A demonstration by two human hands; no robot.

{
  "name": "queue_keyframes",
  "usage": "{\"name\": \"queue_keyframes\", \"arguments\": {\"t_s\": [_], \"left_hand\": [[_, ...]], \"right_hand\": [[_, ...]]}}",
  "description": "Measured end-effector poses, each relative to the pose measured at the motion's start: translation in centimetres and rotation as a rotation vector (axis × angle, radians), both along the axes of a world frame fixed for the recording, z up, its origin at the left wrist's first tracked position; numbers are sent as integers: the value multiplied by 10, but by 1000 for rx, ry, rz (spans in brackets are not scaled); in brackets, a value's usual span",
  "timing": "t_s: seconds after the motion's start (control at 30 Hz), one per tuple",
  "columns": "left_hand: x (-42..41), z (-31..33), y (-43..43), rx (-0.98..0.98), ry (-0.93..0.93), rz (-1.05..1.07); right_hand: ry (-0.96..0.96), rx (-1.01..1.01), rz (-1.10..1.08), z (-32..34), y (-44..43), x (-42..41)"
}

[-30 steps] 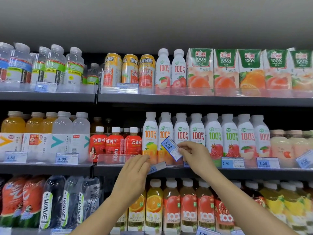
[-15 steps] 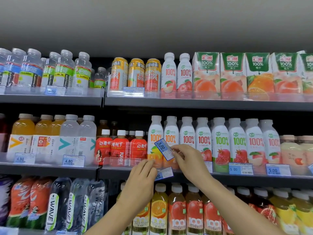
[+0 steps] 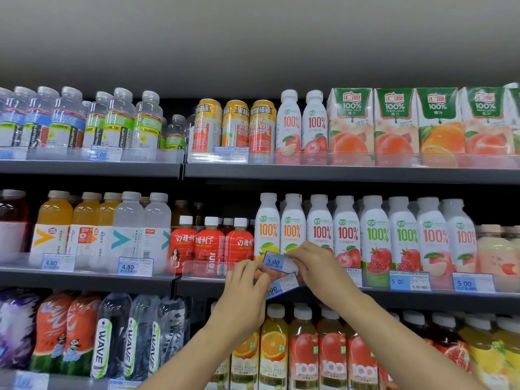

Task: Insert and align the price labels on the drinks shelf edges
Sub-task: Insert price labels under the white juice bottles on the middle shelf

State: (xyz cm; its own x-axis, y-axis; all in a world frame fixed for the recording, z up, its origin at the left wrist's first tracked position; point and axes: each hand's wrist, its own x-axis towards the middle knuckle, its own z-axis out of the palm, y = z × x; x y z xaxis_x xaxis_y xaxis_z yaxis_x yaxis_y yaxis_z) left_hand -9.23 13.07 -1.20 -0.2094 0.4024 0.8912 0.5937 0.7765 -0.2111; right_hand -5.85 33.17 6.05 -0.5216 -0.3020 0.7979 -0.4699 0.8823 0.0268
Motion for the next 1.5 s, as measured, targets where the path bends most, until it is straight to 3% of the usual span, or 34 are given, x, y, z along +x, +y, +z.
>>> {"name": "queue_keyframes", "arguments": {"t_s": [0.17, 0.4, 0.63, 0.8, 1.0, 1.27, 1.5], "left_hand": [[-3, 0, 1, 2, -15, 7], [-6, 0, 3, 12, -18, 16], [-4, 3, 11, 64, 26, -25], [3, -6, 58, 63, 88, -133], [16, -2, 135, 111, 89, -189], [30, 15, 256, 127, 52, -45], [33, 20, 284, 249, 34, 17]], "right_hand": [[-18, 179, -85, -5, 0, 6], [-35, 179, -75, -5, 1, 10], [29, 1, 84, -10, 18, 31], [39, 93, 78, -31, 42, 48], [75, -55, -18, -31, 125, 65], [98, -497, -8, -18, 256, 85], [87, -464, 30, -21, 298, 85]]}}
